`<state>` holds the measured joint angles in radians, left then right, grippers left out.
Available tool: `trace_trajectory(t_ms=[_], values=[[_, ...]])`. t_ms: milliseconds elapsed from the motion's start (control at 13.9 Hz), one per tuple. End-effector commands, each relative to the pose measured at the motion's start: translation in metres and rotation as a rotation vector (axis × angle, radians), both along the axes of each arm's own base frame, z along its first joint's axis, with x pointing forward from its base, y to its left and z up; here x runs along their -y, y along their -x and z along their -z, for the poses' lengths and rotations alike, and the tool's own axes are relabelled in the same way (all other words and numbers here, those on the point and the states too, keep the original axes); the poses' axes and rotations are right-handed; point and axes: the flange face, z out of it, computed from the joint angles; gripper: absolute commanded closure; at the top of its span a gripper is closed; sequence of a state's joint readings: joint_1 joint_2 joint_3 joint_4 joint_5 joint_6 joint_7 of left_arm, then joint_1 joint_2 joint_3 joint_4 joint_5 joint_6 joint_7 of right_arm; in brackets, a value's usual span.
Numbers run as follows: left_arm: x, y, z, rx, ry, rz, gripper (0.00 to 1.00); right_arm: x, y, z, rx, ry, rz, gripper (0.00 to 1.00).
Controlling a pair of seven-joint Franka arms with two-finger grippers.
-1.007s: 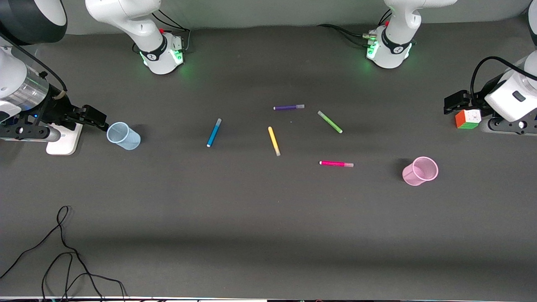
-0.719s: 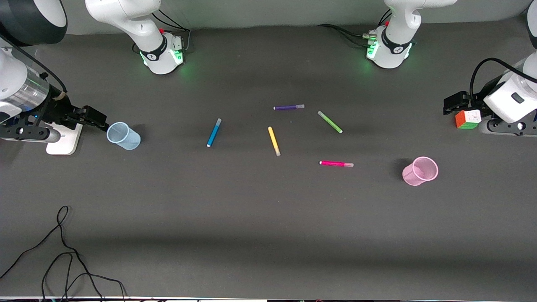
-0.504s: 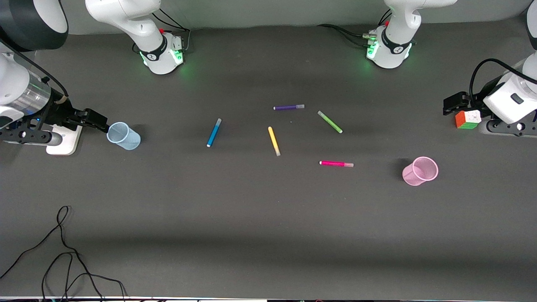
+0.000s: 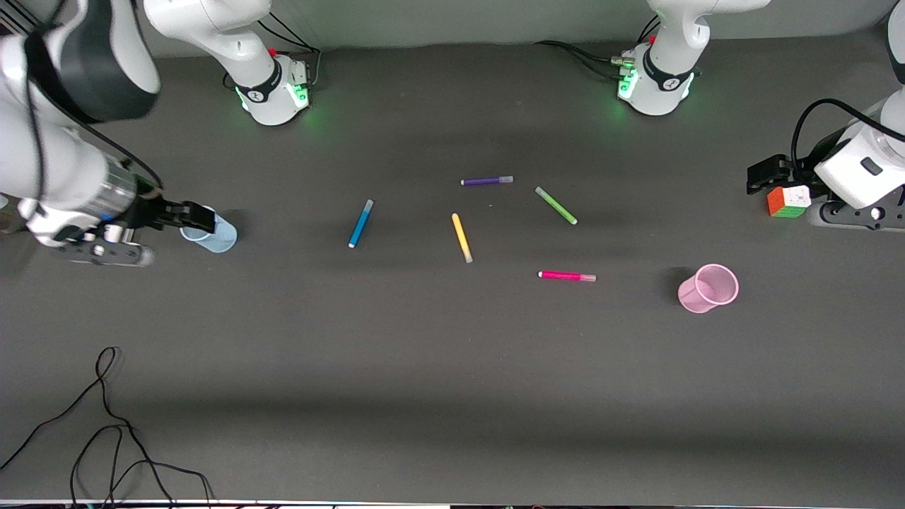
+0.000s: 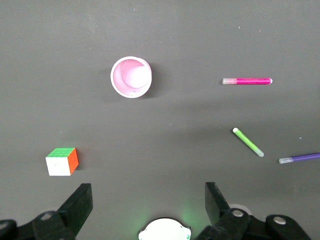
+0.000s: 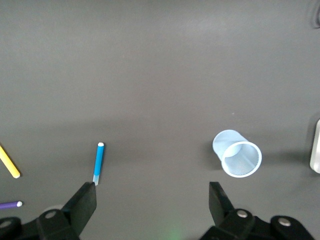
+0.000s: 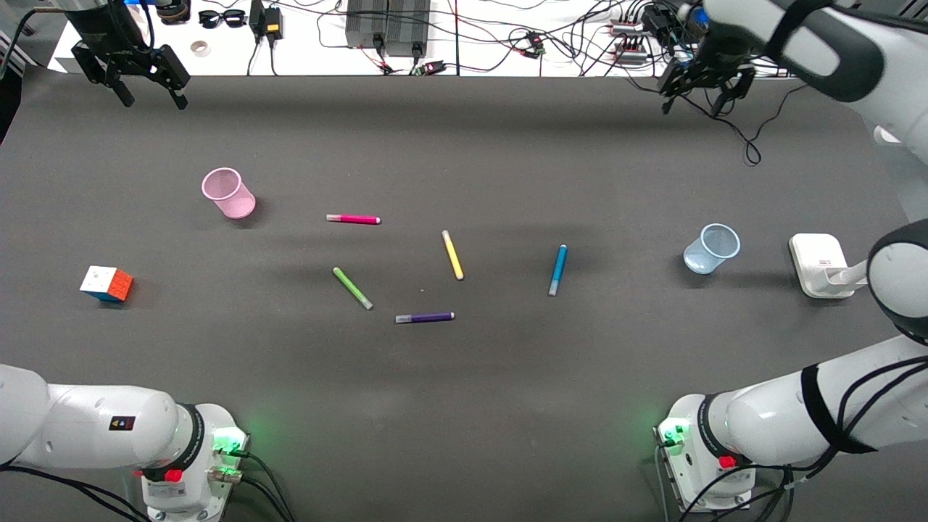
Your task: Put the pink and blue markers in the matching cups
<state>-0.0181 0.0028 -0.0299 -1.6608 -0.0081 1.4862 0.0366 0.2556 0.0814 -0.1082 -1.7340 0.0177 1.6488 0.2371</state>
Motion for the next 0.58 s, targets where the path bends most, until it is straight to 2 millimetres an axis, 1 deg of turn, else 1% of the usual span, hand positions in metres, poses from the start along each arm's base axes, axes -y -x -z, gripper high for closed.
trace_trajectory(t_ms=[0,216,288,360,432,504], values=[[0.002,-0.002,-0.003,0.006,-0.004,0.014,0.0,-0.019,-0.01,0.038,-0.071,-0.029,0.027,0.0],[0.002,-0.003,-0.003,0.015,-0.002,0.015,0.0,-0.034,-0.022,0.105,-0.187,-0.103,0.066,0.0],[0.002,-0.004,-0.002,0.012,-0.004,0.014,0.0,-0.046,-0.022,0.133,-0.238,-0.102,0.056,0.0],[0.002,-0.004,0.001,0.007,-0.004,0.015,0.0,-0.06,-0.018,0.157,-0.284,-0.095,0.048,0.0],[0.003,-0.006,0.003,0.003,-0.004,0.017,0.0,-0.071,-0.01,0.18,-0.327,-0.073,0.081,0.0],[0.006,-0.006,0.004,0.001,-0.004,0.023,0.0,-0.084,-0.003,0.198,-0.353,-0.055,0.105,0.0]])
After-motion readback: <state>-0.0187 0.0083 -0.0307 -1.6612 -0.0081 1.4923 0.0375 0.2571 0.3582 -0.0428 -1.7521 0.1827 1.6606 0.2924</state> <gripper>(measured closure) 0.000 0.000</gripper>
